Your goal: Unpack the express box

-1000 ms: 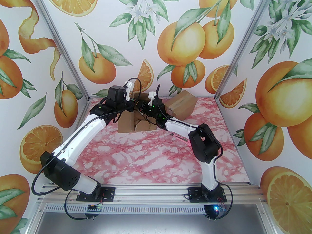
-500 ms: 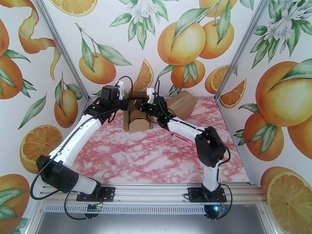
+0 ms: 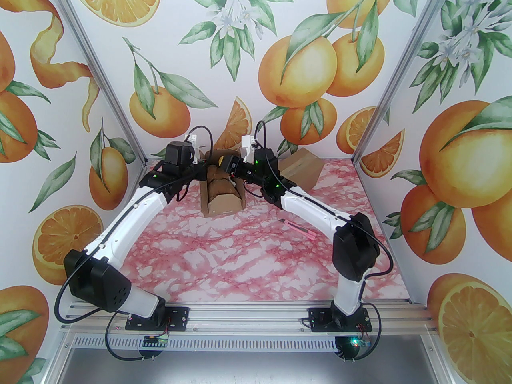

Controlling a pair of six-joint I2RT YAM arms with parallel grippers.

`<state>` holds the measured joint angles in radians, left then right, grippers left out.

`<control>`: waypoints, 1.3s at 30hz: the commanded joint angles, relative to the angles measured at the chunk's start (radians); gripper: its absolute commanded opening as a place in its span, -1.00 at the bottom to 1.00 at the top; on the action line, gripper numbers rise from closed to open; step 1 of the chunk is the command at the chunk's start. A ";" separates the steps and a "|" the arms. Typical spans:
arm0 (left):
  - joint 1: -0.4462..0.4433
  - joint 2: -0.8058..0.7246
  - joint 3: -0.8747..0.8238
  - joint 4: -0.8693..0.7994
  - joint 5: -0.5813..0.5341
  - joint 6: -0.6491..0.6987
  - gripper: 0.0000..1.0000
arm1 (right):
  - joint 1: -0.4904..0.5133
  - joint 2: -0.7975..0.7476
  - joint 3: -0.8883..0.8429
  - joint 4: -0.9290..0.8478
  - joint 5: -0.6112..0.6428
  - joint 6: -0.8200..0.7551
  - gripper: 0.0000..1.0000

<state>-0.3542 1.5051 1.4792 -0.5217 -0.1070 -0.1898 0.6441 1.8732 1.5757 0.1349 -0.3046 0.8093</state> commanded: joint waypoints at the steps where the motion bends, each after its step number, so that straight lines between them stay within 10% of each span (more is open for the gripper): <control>1: -0.044 -0.048 0.002 0.075 -0.042 0.012 -1.00 | 0.033 0.017 0.073 -0.148 0.064 -0.061 -0.16; 13: -0.099 -0.014 0.073 0.033 -0.128 -0.024 -1.00 | 0.075 -0.036 0.013 -0.237 0.194 -0.051 0.01; 39: -0.161 -0.023 -0.013 0.115 0.114 0.056 -1.00 | 0.010 0.123 -0.220 0.349 0.349 0.322 0.33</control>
<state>-0.4923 1.4948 1.4635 -0.4335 -0.0948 -0.1574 0.6682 1.9518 1.3731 0.4042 -0.0055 1.0611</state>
